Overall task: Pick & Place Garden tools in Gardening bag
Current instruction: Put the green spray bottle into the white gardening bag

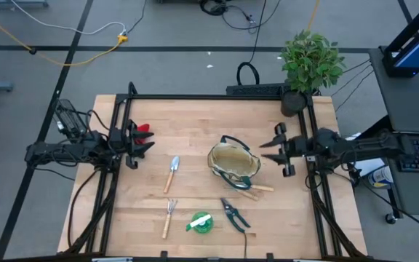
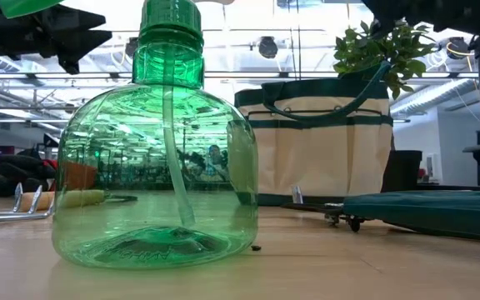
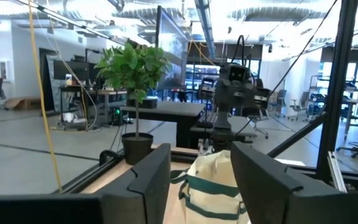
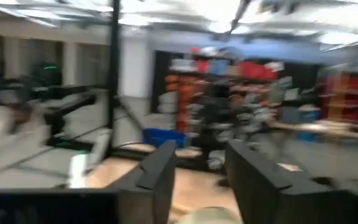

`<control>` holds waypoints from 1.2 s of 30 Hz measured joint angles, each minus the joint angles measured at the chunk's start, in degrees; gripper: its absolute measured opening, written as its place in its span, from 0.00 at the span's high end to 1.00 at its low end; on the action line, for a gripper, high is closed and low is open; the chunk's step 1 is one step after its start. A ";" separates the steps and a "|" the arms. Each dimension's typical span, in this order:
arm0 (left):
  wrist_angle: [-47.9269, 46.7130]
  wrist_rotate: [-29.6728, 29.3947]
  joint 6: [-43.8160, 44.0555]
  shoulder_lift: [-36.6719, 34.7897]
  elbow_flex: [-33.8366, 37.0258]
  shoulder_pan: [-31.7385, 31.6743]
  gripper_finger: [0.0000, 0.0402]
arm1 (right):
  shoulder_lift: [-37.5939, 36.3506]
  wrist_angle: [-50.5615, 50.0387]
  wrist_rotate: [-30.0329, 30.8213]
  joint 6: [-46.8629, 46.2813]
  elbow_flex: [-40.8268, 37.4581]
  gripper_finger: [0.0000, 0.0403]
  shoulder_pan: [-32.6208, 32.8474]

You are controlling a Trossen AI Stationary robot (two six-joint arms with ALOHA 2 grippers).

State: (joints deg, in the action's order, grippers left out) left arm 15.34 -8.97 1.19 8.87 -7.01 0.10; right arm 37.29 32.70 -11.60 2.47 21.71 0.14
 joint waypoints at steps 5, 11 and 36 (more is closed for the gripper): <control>1.25 -0.02 0.71 0.54 0.00 0.00 0.56 | 7.35 8.23 -4.97 -4.34 0.07 0.49 2.32; 2.43 1.41 1.04 0.55 -0.02 -0.02 0.56 | 13.08 15.00 -5.13 -4.82 0.13 0.44 6.22; -15.09 5.97 -8.59 25.51 -29.03 3.79 0.56 | 36.17 4.88 -5.13 -4.51 19.26 0.40 14.76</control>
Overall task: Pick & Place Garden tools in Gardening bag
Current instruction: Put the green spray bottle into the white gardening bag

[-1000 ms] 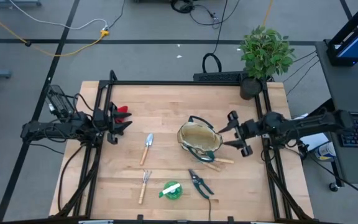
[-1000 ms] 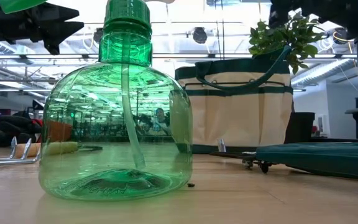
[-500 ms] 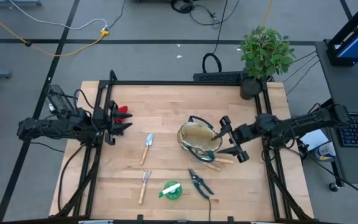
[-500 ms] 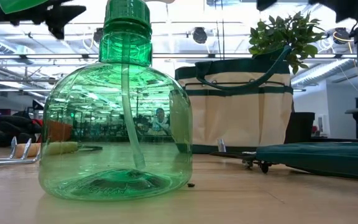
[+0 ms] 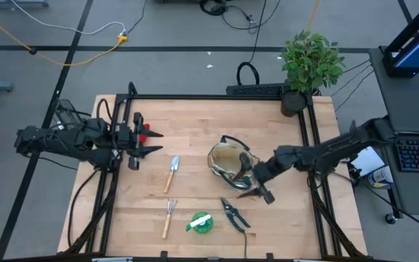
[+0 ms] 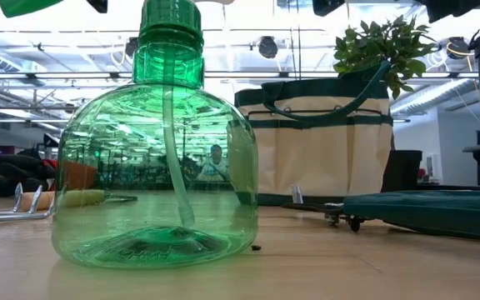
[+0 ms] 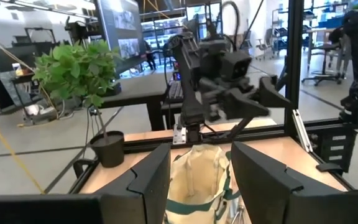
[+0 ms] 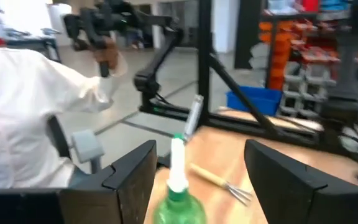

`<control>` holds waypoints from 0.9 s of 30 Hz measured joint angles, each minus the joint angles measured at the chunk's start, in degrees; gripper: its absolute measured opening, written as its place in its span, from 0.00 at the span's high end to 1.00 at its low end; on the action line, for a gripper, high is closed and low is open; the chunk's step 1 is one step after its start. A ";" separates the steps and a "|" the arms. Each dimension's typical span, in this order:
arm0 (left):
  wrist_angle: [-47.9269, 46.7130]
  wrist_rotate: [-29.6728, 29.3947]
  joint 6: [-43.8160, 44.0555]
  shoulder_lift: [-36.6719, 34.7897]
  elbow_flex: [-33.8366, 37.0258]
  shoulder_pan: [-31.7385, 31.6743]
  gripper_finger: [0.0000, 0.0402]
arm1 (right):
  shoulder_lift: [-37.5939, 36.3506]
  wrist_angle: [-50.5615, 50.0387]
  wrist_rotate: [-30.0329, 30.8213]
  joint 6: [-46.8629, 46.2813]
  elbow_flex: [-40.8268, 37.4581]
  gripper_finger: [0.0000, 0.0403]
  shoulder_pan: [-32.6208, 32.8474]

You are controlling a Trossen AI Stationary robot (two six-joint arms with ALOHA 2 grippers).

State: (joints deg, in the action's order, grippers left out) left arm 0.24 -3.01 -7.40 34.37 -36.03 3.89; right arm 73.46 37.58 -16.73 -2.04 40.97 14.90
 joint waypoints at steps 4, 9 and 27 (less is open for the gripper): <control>0.30 0.00 0.63 0.17 -0.06 0.01 0.56 | 4.98 4.61 0.07 -0.05 1.12 0.38 2.66; 1.41 0.02 1.07 0.15 -0.06 0.01 0.56 | 10.95 0.13 0.42 1.64 8.39 0.37 4.47; 1.32 -0.02 1.88 0.13 -0.06 0.01 0.56 | 29.52 -6.04 1.69 -4.79 22.50 0.37 5.11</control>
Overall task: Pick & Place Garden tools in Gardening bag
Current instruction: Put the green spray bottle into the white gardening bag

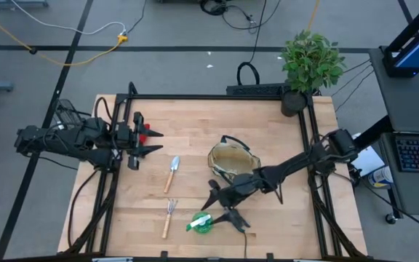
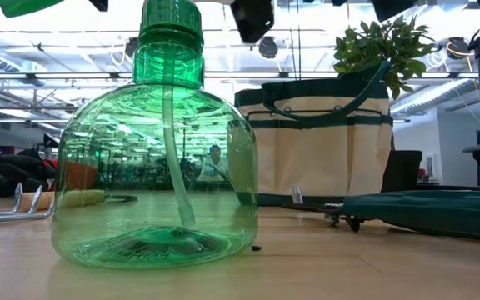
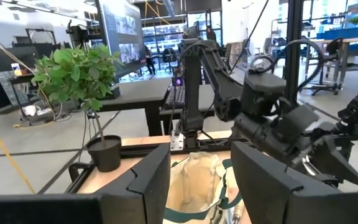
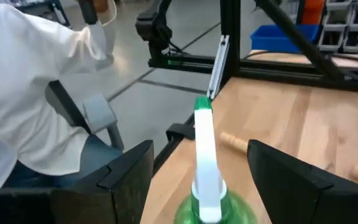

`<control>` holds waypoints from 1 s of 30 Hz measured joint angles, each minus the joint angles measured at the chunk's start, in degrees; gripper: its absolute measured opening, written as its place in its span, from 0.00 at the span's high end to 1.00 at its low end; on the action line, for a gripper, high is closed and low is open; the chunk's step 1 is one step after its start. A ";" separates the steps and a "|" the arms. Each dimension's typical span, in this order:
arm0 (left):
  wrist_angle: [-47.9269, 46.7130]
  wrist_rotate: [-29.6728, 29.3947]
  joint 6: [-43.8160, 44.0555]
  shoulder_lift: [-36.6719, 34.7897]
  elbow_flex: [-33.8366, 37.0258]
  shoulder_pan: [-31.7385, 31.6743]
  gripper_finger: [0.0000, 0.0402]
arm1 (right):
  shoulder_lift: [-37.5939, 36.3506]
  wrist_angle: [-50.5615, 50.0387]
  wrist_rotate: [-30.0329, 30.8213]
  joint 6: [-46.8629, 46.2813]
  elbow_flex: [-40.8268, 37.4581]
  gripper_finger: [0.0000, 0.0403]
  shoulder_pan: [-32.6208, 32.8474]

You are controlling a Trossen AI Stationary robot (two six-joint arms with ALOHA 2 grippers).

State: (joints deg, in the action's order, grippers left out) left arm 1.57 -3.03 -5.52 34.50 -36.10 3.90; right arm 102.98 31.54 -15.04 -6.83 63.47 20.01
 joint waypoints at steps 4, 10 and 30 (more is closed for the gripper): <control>-0.12 0.00 0.04 0.00 0.00 0.00 0.56 | 2.34 0.45 0.23 -0.67 -0.01 0.37 0.33; -0.09 0.00 -0.04 0.00 0.00 0.00 0.56 | 5.87 3.97 -0.06 -1.96 -0.03 0.37 0.37; -0.05 -0.02 -0.24 0.00 0.04 0.00 0.56 | 7.91 7.10 -1.54 0.42 -0.08 0.58 -0.81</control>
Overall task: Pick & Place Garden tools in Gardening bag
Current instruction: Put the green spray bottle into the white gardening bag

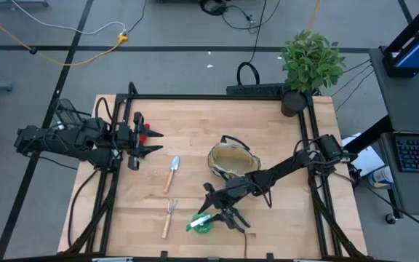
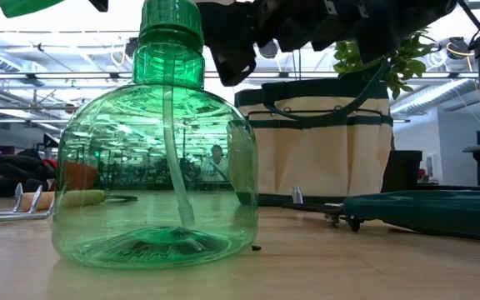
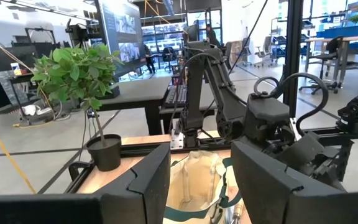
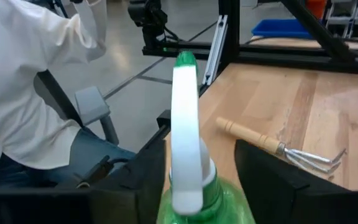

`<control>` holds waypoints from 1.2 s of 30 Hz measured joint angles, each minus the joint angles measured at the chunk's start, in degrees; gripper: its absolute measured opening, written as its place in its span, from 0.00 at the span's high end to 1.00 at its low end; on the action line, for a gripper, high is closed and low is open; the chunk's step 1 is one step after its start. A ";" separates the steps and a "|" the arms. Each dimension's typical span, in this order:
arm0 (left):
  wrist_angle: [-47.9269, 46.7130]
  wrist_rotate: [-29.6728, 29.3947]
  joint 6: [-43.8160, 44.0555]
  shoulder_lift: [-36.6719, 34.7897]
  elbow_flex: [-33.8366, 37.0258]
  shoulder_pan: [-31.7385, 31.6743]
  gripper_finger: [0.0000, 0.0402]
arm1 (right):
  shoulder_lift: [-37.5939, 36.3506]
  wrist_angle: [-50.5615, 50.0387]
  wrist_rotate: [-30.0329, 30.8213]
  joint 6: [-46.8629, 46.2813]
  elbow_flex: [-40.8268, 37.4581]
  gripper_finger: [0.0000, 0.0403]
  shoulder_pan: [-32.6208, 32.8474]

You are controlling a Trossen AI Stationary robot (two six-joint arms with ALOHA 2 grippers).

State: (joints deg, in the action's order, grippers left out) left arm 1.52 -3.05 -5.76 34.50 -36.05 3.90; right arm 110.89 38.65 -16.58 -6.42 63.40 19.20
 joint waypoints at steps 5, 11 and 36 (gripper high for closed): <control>-0.02 -0.02 -0.02 0.00 0.00 0.00 0.56 | 0.00 -0.32 -0.21 0.02 0.00 0.70 -0.17; -0.02 -0.02 -0.02 0.00 0.00 0.00 0.56 | 0.00 -0.11 -0.21 0.17 0.00 0.86 -0.17; -0.09 -0.03 -0.02 -0.02 0.02 0.00 0.56 | -24.22 -18.28 7.93 5.78 -0.02 0.89 -0.17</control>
State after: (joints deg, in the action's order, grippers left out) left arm 1.43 -3.07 -5.78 34.48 -36.03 3.90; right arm 86.67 20.36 -8.65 -0.64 63.37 19.03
